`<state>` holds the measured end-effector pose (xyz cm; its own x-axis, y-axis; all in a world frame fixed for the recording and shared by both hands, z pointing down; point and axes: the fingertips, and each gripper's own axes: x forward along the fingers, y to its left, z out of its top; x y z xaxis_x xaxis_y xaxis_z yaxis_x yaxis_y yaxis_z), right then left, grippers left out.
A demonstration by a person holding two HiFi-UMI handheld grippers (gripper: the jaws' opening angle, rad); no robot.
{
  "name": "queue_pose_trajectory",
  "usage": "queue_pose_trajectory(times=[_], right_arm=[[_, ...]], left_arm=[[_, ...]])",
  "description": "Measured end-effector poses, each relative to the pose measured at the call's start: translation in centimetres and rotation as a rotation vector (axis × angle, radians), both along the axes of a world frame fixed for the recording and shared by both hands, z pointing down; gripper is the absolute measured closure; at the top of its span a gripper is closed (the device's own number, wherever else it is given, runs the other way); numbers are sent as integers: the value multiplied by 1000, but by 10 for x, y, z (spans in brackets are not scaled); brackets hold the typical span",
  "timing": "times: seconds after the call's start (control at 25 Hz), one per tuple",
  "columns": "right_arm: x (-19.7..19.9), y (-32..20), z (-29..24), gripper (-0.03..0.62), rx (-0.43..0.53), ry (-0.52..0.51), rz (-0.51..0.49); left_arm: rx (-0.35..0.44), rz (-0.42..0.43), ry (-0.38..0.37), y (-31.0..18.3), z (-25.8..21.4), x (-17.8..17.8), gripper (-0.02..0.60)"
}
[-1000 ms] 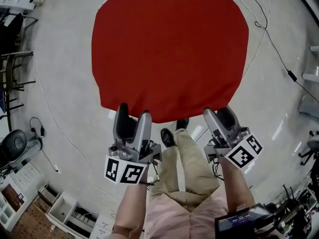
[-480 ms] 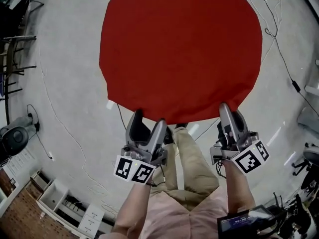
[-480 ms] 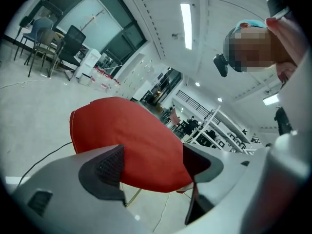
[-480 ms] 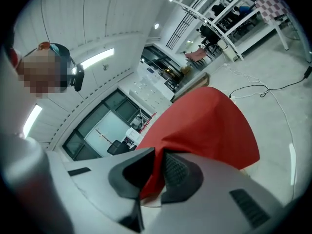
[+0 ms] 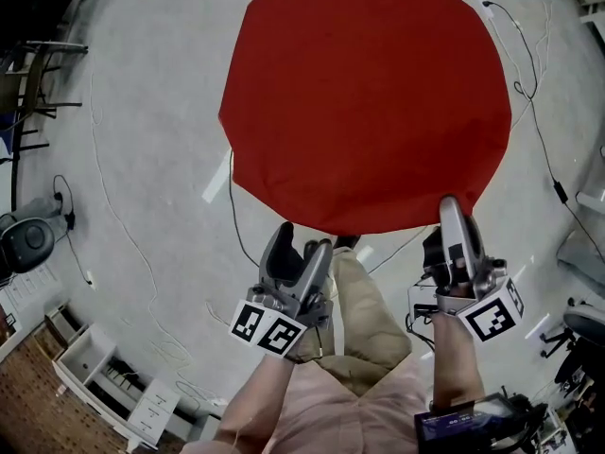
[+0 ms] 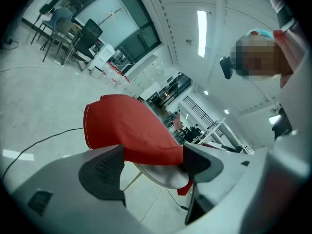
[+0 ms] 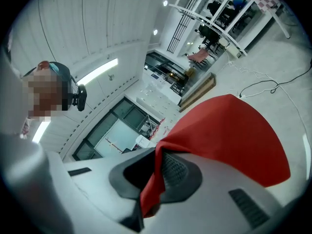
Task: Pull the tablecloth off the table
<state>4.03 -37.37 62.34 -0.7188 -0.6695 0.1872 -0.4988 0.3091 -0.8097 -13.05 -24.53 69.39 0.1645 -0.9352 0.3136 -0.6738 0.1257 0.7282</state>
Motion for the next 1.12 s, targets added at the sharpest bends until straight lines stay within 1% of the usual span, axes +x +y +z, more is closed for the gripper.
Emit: queue_pose_trajectory(times=[0.12, 0.2, 0.32, 0.4, 0.48, 0.56, 0.64, 0.72, 0.84, 0.96, 1.12], right_arm=[[-9, -7, -21, 557, 17, -27, 1], [-14, -12, -33, 559, 27, -33, 5], [-22, -16, -44, 559, 36, -48, 2], [-21, -18, -52, 559, 40, -52, 3], [-18, -21, -60, 559, 49, -57, 5], [-21, -22, -64, 559, 57, -60, 2], [-26, -21, -63, 559, 59, -65, -9], [-26, -19, -63, 560, 59, -78, -24], [-16, -12, -65, 563, 57, -94, -44], [-4, -5, -68, 565, 52, -83, -56], [4, 13, -74, 566, 34, -65, -74]], left_arm=[[-15, -3, 60, 7, -8, 3, 224], [-10, -4, 115, 7, -14, 7, 224], [28, -23, 224, -4, -23, 8, 224], [68, -20, 274, -18, -33, 13, 224], [92, -26, 336, -29, -41, 21, 224], [95, -42, 406, -35, -41, 26, 224], [93, -63, 448, -39, -34, 25, 224], [96, -114, 495, -47, -27, 21, 224], [128, -179, 531, -62, -31, 14, 222], [145, -246, 561, -71, -36, 7, 224], [140, -332, 559, -70, -49, -4, 224]])
